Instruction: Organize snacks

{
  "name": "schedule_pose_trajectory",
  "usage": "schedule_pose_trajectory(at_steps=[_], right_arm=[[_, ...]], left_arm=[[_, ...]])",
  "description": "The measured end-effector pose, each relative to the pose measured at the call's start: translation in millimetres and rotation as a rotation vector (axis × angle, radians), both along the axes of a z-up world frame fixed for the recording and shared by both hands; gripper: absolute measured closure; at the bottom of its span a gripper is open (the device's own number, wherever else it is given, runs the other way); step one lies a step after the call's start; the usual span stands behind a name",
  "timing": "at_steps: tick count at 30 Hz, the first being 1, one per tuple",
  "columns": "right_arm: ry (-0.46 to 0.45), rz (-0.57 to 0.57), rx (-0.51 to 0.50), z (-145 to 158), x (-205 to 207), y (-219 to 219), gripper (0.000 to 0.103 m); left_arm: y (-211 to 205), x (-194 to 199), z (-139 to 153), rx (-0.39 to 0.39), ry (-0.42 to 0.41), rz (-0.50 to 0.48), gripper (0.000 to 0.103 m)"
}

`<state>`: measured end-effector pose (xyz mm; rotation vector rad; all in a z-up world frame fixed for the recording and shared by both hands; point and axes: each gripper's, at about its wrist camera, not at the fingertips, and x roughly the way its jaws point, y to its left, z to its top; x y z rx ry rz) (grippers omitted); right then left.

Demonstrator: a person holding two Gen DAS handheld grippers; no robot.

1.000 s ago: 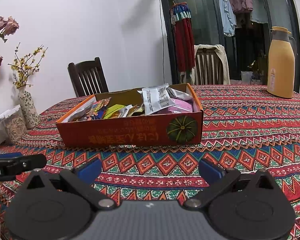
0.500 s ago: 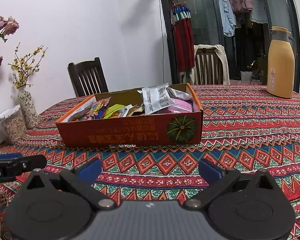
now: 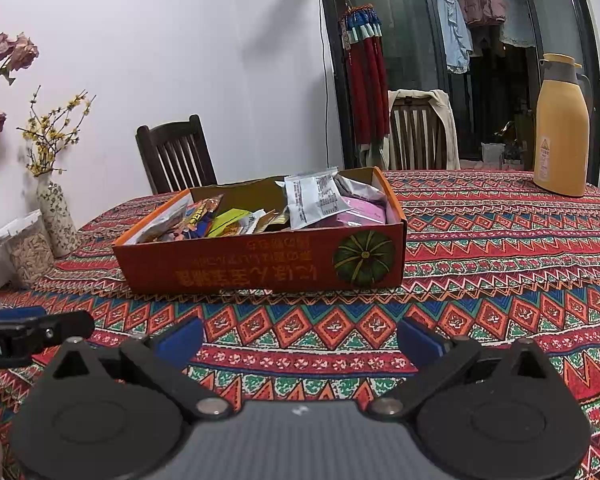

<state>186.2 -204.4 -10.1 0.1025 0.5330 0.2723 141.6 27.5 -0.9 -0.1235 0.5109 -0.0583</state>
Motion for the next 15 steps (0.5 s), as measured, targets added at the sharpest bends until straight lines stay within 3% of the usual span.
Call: schedule_pose_trajectory(at_steps=[15], right_arm=[[0.002, 0.000, -0.001, -0.1, 0.0, 0.2, 0.000]], left_arm=[[-3.3, -2.6, 0.1, 0.000, -0.012, -0.023, 0.000]])
